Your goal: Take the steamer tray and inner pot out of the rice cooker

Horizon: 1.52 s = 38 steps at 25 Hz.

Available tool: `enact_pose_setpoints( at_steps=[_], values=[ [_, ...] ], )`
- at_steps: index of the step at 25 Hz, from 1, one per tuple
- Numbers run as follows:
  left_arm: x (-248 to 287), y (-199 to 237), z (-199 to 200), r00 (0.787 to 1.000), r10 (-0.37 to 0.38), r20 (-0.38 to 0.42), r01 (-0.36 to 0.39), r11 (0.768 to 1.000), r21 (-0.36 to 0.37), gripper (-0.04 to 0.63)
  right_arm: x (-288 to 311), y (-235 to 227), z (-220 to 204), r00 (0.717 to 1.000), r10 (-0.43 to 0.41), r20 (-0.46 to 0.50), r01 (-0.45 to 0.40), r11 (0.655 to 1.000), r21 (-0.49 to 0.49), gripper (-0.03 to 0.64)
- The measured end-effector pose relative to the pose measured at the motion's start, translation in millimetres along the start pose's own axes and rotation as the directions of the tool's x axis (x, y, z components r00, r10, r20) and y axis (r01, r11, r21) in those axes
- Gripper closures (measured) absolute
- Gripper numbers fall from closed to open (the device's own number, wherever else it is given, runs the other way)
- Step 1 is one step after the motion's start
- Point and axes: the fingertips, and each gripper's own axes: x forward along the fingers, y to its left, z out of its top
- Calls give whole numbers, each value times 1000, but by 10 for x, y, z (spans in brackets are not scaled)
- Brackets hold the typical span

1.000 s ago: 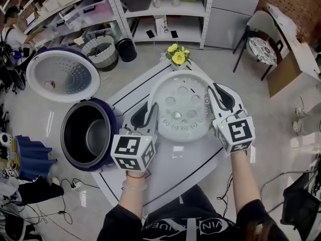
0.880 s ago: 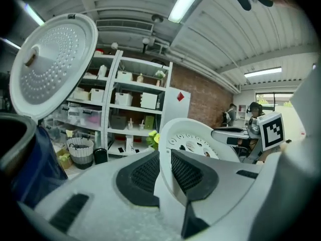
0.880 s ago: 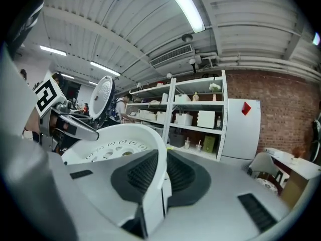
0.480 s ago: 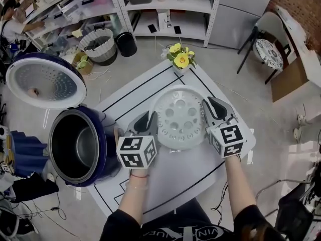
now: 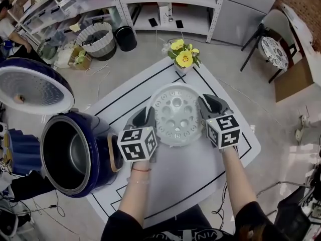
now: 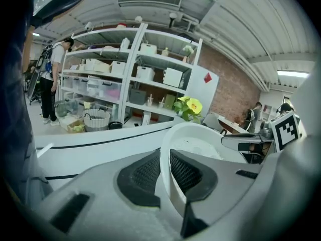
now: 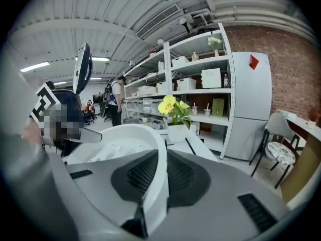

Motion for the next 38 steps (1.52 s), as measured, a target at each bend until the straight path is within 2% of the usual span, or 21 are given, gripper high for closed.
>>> enact_pose_setpoints(
  at_steps=[10, 15, 24, 27, 31, 38],
  values=[
    [171, 97, -105, 998, 20, -51, -18, 999, 35, 535, 238, -55, -117, 999, 22, -38, -22, 1000, 10, 566],
    [226, 126, -124, 998, 21, -52, -19, 999, 38, 535, 317, -72, -140, 999, 30, -41, -29, 1000, 12, 566],
    [258, 127, -105, 1000, 12, -9, -11, 999, 37, 534, 377, -85, -186, 999, 6, -31, -6, 1000, -7, 558],
    [221, 125, -56, 1000, 5, 29, -5, 1000, 21, 493, 356, -90, -159, 1000, 9, -8, -9, 1000, -4, 495],
    [133, 112, 50, 997, 13, 75, -16, 999, 43, 454, 268, -126, -31, 999, 12, 45, -13, 1000, 7, 456],
    [-66, 1, 221, 994, 4, 106, -12, 998, 69, 442, 39, -59, 270, 994, 23, 104, -20, 999, -25, 456]
  ],
)
